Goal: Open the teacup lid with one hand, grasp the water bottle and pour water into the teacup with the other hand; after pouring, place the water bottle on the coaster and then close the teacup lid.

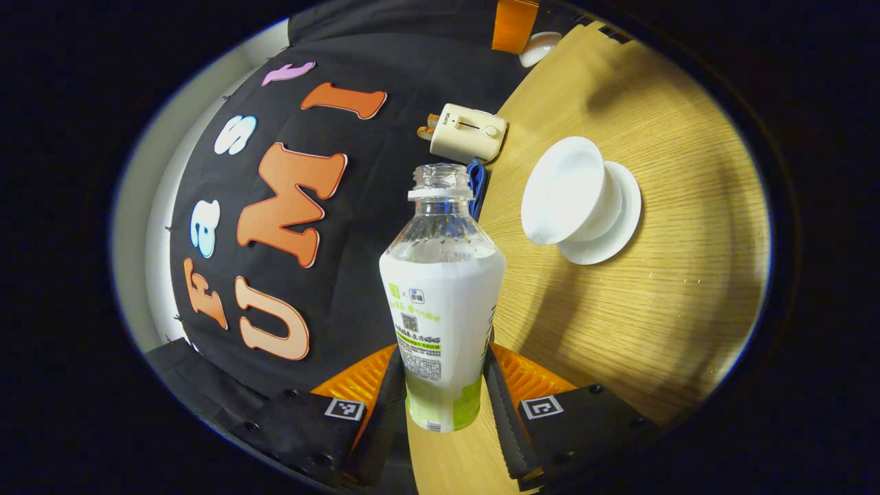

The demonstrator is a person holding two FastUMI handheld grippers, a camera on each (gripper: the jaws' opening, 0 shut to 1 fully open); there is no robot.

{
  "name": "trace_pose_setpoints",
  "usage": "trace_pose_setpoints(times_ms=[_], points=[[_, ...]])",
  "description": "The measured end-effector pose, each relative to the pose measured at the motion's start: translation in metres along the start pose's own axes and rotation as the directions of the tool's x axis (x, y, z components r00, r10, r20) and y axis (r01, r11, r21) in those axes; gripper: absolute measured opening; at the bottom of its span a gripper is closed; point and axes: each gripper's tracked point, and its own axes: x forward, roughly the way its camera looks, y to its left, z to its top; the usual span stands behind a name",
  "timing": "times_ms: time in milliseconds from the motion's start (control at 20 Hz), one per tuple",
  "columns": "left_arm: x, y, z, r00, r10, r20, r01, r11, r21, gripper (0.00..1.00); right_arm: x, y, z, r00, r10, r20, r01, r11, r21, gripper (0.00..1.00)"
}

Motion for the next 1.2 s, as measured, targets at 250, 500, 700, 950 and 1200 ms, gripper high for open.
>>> trace_pose_setpoints(times_ms=[250, 500, 700, 950, 1200], points=[[0.006, 0.015, 0.004, 1.000, 0.019, 0.011, -0.021, 0.987, 0.158, 0.65, -0.001, -0.007, -0.004, 1.000, -0.004, -0.004, 0.004, 1.000, 0.006, 0.21], [0.012, 0.025, 0.004, 1.000, 0.013, 0.008, -0.015, 0.955, 0.297, 0.68, -0.004, -0.010, -0.008, 1.000, -0.004, -0.009, 0.004, 1.000, 0.003, 0.21], [0.018, 0.030, 0.006, 0.999, 0.028, 0.017, -0.032, 0.929, 0.368, 0.70, -0.005, -0.011, -0.009, 1.000, 0.000, -0.007, 0.000, 1.000, -0.002, 0.21], [0.025, 0.038, 0.006, 0.999, 0.048, 0.023, -0.053, 0.898, 0.436, 0.65, -0.007, -0.011, -0.009, 1.000, 0.009, -0.004, -0.009, 1.000, 0.018, 0.21], [0.027, 0.044, 0.012, 0.997, 0.065, 0.041, -0.077, 0.869, 0.490, 0.66, -0.009, -0.012, -0.010, 1.000, 0.005, -0.003, -0.005, 1.000, 0.013, 0.21]])
